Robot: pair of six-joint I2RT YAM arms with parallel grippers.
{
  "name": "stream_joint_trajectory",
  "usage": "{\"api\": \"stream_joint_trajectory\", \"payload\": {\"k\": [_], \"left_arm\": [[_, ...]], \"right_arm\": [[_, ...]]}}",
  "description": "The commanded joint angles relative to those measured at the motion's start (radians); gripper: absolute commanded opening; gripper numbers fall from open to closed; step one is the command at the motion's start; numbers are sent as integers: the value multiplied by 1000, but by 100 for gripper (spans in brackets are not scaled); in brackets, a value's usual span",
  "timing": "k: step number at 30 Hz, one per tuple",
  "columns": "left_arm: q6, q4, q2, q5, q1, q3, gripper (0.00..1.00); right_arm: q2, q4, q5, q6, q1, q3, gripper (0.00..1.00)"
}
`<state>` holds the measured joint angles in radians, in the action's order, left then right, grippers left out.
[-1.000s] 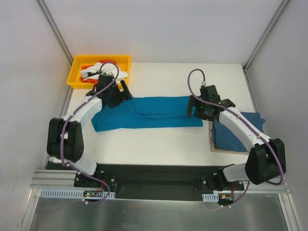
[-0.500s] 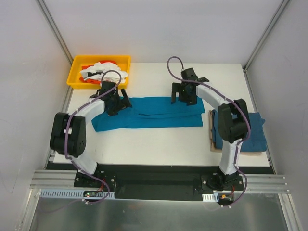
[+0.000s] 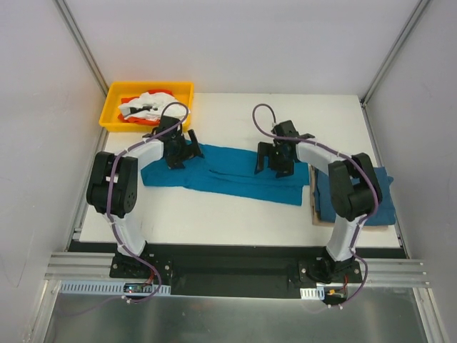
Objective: Fold and stack the t-shirts
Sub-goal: Rotate the tshirt 90 degrees
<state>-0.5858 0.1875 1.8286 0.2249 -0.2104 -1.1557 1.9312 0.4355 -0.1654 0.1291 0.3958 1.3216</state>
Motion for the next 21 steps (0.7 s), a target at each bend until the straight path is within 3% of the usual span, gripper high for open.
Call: {"api": "stream_joint_trajectory", "payload": {"k": [1, 10, 15, 21], "left_arm": [[0, 17, -5, 42, -40, 33, 99], [-20, 17, 127, 117, -187, -108, 99], [-35, 17, 286, 174, -233, -287, 99], [-43, 29, 486, 292, -284, -559, 99]], "right_arm": [[-163, -41, -157, 82, 23, -268, 97], [-507, -26, -160, 142, 202, -550, 97], [-551, -26, -181, 133, 300, -562, 97], [-495, -55, -195, 99, 333, -521, 97]]}}
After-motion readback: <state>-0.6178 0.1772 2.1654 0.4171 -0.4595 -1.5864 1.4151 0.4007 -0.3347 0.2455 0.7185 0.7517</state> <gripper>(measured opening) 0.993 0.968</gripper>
